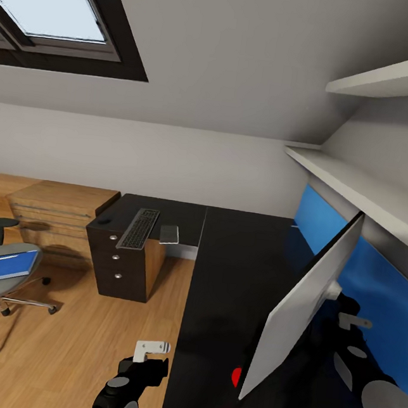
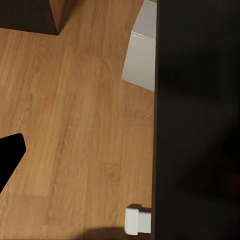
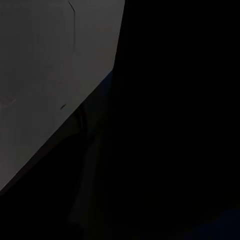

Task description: In the bedroom, organize the workspace by keeping the computer under the desk, ensuring the monitor is on the desk, placing the keyboard on the desk next to the monitor, placing the mouse on the desk next to the keyboard, moving the folder from the swivel chair onto the desk next to the mouse, stacking the notebook on top of the folder with the pen on top of the notebook, and positioning the swivel chair next to the desk.

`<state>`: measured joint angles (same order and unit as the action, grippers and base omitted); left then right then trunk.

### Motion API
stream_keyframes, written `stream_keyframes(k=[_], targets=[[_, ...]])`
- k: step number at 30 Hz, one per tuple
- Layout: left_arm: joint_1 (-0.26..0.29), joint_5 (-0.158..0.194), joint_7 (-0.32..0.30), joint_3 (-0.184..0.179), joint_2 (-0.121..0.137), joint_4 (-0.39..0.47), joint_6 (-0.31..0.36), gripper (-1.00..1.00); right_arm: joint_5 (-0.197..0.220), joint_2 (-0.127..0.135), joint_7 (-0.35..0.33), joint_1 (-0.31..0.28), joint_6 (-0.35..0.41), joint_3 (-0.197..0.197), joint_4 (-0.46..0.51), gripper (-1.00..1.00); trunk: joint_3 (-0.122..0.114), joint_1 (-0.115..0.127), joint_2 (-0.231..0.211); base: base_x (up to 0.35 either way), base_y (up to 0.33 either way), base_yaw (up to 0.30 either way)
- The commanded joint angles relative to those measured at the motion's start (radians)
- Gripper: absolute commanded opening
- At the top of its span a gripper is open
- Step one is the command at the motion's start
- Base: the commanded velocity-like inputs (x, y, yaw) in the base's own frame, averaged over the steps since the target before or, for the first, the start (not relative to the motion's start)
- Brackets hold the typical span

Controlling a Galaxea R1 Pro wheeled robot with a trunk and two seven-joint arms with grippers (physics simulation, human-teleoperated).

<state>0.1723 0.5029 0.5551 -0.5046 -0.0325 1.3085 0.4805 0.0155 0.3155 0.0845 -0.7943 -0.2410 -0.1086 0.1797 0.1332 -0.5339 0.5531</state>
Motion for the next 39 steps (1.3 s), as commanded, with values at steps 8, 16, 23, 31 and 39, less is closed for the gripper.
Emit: stream_keyframes(k=[8,16,23,31,39], targets=[[0.001,0.009,0.009,-0.002,0.0,0.002,0.002,1.0,0.011,0.0,0.058,0.0,-0.007,0.02,-0.014,1.0,0.002,-0.001,0.001,0.0,-0.002,0.0],[0.001,0.009,0.009,-0.002,0.0,0.002,0.003,1.0,0.011,0.0,0.058,0.0,-0.008,0.02,-0.014,1.0,0.002,-0.001,0.001,0.0,0.0,0.0],[0.001,0.01,0.009,-0.002,0.0,0.002,0.002,1.0,0.011,0.0,0.057,0.0,-0.007,0.02,-0.014,1.0,0.002,-0.001,0.001,0.0,0.0,0.0],[0.001,0.011,0.009,-0.002,0.0,0.002,0.002,1.0,0.011,0.0,0.057,0.0,-0.006,0.02,-0.014,1.0,0.002,-0.001,0.001,-0.012,0.0,0.0],[0.001,0.011,0.009,-0.002,0.0,0.002,0.003,1.0,0.011,0.0,0.057,0.0,-0.006,0.02,-0.014,1.0,0.002,-0.001,0.001,-0.229,0.0,0.0]])
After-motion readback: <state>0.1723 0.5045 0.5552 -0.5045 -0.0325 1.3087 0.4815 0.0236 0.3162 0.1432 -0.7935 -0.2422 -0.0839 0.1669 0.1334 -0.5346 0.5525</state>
